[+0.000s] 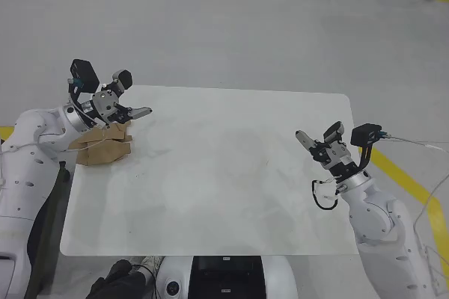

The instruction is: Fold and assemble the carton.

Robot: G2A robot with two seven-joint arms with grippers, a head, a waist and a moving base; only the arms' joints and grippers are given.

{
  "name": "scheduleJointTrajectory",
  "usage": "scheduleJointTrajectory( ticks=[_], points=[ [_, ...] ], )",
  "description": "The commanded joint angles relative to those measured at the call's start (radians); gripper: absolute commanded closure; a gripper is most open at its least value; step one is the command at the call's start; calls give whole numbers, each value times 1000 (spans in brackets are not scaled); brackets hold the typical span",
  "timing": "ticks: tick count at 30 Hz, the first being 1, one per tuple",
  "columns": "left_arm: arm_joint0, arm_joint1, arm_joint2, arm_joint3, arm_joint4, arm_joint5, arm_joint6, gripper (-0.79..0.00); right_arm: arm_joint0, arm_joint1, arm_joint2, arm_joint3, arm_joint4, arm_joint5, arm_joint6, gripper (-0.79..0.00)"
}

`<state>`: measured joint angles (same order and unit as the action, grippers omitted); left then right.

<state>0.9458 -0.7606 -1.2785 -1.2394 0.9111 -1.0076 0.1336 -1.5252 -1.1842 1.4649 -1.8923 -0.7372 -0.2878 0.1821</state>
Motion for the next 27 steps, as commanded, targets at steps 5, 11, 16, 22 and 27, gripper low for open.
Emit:
scheduleJointTrajectory(
  ticks=[5,11,16,22,27],
  points=[
    [0,0,0,0,0,0,0,-784,0,0,0,0,0,0,0,-785],
    [0,0,0,0,0,0,0,-785,0,0,0,0,0,0,0,-784],
    [2,0,-2,4,-1,11,-2,-785,0,0,0,0,0,0,0,-785],
    [47,12,-49,3,-75,16,-103,-785,0,0,0,0,0,0,0,-785],
    [59,34,-46,51,-335,-5,-353,-785,0,0,0,0,0,0,0,-785]
  ],
)
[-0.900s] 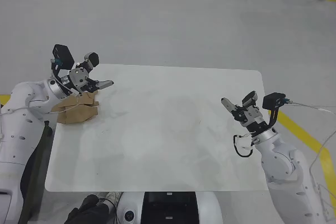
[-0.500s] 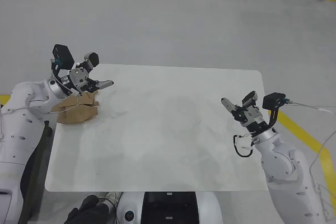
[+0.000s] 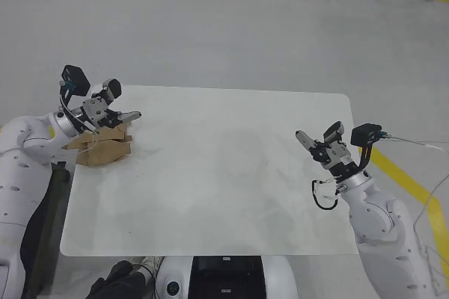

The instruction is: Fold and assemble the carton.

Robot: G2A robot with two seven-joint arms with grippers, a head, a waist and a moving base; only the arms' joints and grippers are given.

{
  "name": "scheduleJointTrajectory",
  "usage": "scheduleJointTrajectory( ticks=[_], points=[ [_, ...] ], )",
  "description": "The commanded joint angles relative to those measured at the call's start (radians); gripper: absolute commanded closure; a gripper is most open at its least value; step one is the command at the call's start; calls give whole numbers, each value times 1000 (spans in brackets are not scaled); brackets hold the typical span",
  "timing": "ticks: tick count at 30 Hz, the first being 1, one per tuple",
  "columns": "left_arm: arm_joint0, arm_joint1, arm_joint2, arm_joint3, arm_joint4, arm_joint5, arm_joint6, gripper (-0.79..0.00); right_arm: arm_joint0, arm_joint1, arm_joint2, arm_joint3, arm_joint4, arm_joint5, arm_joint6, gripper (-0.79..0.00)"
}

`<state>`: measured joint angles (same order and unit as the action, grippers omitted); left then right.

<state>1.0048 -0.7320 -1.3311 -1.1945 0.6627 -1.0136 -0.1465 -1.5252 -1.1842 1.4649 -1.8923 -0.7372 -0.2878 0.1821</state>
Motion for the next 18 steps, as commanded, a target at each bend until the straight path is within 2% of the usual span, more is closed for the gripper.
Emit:
scheduleJointTrajectory(
  ticks=[1,8,18],
  points=[
    [-4,14,12,14,-146,1,-150,-785,0,0,0,0,0,0,0,-785],
    [-32,76,12,102,-617,1,-642,-785,0,0,0,0,0,0,0,-785],
    [-60,159,104,206,-835,55,-715,-785,0,0,0,0,0,0,0,-785]
  ],
)
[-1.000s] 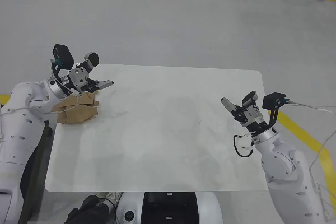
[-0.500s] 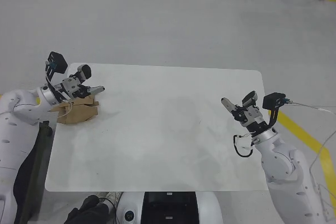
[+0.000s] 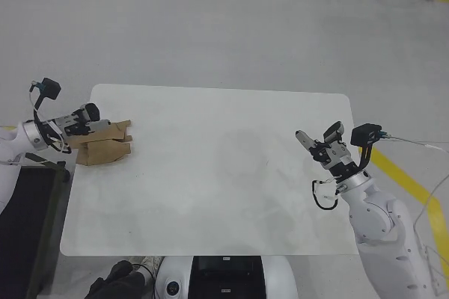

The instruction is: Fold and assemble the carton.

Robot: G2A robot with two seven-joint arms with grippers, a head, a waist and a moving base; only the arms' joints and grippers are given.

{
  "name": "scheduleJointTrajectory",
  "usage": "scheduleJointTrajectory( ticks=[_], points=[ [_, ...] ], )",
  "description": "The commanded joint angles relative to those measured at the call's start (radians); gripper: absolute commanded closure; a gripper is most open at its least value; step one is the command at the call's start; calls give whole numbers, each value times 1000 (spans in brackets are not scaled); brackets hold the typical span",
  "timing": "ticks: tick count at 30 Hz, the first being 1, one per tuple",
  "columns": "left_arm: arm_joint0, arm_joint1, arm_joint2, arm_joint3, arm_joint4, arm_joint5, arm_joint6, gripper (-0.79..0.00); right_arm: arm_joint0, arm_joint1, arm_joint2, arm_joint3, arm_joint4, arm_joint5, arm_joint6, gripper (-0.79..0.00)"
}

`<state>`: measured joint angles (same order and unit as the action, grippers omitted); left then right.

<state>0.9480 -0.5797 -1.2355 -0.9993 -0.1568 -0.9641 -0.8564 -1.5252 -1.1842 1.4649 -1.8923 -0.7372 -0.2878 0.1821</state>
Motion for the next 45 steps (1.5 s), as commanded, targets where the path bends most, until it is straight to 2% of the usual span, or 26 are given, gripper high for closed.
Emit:
scheduleJointTrajectory(
  ticks=[1,20,24,31,36,42,45],
  points=[
    [-9,13,17,19,-28,11,-11,-785,0,0,0,0,0,0,0,-785],
    [-16,19,25,28,-37,16,-16,-785,0,0,0,0,0,0,0,-785],
    [-6,20,20,34,-59,101,-20,-785,0,0,0,0,0,0,0,-785],
    [-31,26,0,182,-24,147,-63,-785,0,0,0,0,0,0,0,-785],
    [-93,21,2,320,21,164,-75,-785,0,0,0,0,0,0,0,-785],
    [-170,6,31,464,128,189,-29,-785,0,0,0,0,0,0,0,-785],
    [-192,-12,62,527,170,219,-7,-785,0,0,0,0,0,0,0,-785]
  ],
)
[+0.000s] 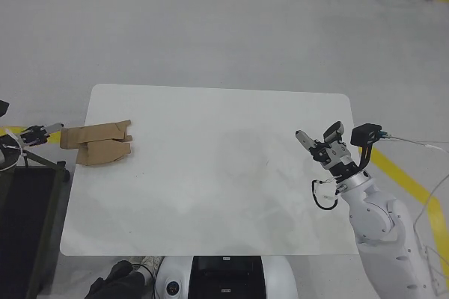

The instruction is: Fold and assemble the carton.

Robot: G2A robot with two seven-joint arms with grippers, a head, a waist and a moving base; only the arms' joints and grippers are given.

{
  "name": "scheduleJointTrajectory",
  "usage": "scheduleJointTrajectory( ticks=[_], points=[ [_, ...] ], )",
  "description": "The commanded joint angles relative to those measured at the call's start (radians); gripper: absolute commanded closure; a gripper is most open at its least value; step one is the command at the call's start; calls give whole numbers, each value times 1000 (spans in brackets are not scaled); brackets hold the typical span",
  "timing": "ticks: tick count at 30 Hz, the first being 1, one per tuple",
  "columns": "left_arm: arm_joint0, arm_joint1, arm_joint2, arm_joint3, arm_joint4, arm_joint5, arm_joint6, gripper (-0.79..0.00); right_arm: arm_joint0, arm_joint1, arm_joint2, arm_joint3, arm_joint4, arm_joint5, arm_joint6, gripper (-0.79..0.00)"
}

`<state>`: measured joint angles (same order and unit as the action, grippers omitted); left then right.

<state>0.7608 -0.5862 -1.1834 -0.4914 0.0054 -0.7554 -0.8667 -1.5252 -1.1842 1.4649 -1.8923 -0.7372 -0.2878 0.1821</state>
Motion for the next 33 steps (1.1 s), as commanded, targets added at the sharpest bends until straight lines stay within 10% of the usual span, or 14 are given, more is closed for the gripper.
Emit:
scheduleJointTrajectory(
  ticks=[1,15,19,33],
  points=[
    [-11,-13,21,35,21,19,6,-785,0,0,0,0,0,0,0,-785],
    [-87,-99,84,214,15,77,8,-785,0,0,0,0,0,0,0,-785],
    [-103,-118,81,234,-21,95,-7,-391,0,0,0,0,0,0,0,-785],
    [-162,-146,58,280,-87,128,-44,0,0,0,0,0,0,0,0,-785]
  ],
)
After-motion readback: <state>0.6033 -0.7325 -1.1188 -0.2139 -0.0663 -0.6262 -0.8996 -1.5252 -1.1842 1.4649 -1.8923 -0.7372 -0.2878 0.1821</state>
